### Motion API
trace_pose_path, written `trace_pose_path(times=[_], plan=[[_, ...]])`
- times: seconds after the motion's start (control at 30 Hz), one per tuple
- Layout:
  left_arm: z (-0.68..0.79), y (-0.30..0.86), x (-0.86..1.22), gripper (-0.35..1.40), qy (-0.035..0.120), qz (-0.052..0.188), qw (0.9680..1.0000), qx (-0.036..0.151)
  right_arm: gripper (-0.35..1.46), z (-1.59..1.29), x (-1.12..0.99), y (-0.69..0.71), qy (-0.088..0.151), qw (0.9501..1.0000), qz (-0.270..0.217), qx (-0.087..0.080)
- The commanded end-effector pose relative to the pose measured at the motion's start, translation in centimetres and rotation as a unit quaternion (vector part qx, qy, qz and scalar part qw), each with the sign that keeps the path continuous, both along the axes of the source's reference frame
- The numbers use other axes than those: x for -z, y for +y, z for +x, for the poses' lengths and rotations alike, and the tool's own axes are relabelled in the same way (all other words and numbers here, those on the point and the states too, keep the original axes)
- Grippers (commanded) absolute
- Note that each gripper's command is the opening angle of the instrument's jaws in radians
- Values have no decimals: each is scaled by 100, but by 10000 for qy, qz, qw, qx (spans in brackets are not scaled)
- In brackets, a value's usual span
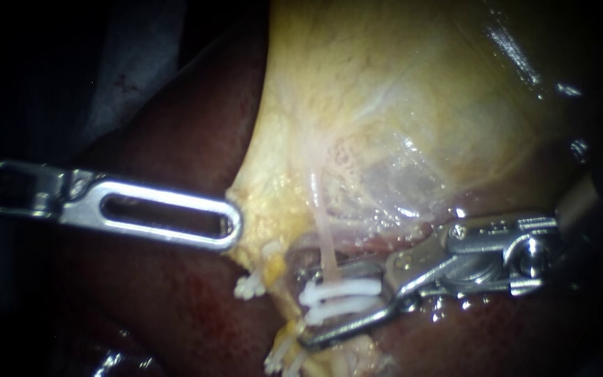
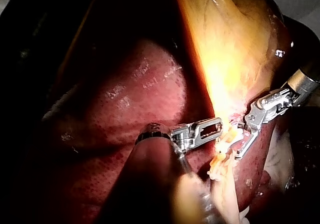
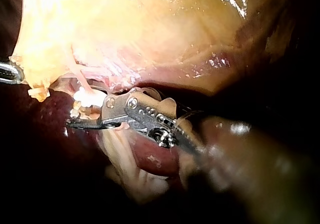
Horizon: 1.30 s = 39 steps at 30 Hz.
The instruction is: Going back second clip right tube
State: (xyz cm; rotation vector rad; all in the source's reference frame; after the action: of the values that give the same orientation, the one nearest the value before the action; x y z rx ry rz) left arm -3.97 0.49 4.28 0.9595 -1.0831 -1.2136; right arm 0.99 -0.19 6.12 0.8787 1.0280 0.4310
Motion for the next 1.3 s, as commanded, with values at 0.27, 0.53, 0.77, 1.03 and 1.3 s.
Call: trace_pose_path(times=[0.27,0.53,0.77,1.03,1.3], plan=[[0,0,0,-35,0,0,10000,0,60,-4,3,6,35,10000,-62,-2],[0,0,0,-35,0,0,10000,0,60,-8,10,19,174,9987,-479,-22],[0,0,0,-35,0,0,10000,0,60,-14,14,26,176,9984,-530,-66],[0,0,0,-35,0,0,10000,-1,60,-36,24,35,163,9984,-521,-124],[0,0,-1,-35,-7,0,10000,-12,60,-61,39,45,135,9984,-503,-211]])
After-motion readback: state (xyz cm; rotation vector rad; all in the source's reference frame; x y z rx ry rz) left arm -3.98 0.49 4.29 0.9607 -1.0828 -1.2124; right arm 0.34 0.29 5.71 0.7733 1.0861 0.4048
